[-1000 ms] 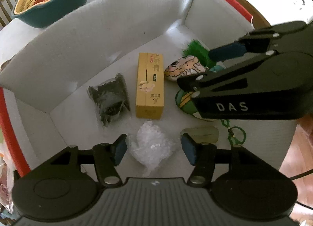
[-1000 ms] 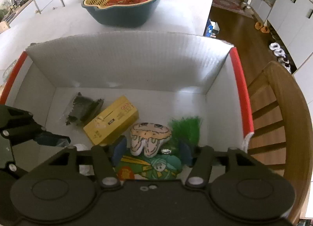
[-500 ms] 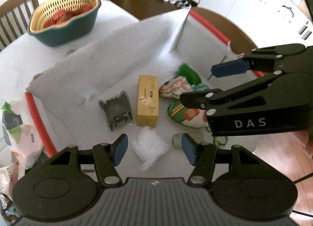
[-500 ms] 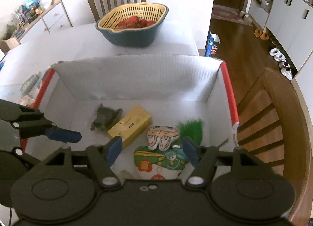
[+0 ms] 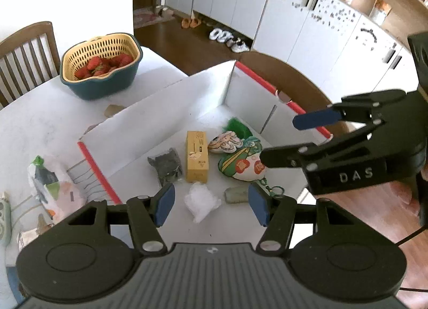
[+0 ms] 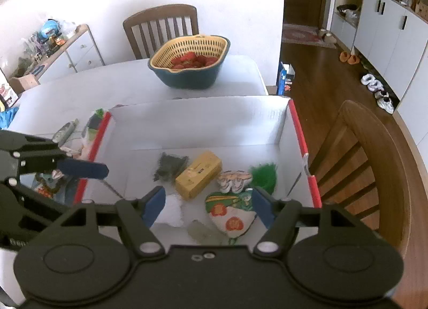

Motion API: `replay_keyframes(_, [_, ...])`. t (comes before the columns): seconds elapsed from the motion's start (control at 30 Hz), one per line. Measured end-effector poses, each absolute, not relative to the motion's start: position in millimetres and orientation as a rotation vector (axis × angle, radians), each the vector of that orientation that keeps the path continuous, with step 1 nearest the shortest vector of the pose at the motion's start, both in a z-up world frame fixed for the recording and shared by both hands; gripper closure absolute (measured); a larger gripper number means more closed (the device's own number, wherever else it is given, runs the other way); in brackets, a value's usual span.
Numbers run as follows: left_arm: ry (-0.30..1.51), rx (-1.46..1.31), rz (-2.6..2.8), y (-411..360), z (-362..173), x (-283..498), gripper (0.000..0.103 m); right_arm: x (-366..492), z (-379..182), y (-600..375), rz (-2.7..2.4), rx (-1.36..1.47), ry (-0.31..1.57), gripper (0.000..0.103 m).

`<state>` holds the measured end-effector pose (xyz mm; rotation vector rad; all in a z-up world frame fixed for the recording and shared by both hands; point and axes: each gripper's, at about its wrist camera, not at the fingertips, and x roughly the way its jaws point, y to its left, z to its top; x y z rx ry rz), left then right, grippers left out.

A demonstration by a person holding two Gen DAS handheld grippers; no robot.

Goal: Organize objects
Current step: 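Withdraw both tools from the shoebox back toward the placemat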

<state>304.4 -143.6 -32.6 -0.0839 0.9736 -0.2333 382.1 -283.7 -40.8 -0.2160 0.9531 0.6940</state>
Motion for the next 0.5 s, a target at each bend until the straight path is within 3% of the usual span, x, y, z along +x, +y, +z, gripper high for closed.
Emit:
replay_keyframes(0.1, [0.948,-0.098,-0.238,-134.4,-25.9,293.3,0.043,367.6,-32.9,-283.5,0.693,-0.206,0.935,0.031])
replay_keyframes(0.2, [0.917,-0.111,-0.235,-124.3,-19.0,281.3,0.035,353.2,-25.6,-281.7,0.693,-0.192,0.914,0.028])
replay_keyframes(0.37, [0.854,-0.085,-0.206,-107.4,-7.5,259.7,0.035,328.3,-15.9,-276.1,0.699,-0.179,0.883,0.015])
replay_keyframes(0.43, [0.840,-0.083,-0.199,-99.3,-4.0,251.1,0.026,316.9,-13.4,-272.4,0.697,-0.183,0.867,0.014])
replay_keyframes(0.5, [0.811,-0.085,-0.195,-89.3,0.3,239.9,0.024,305.1,-10.6,-268.3,0.705,-0.182,0.853,0.011])
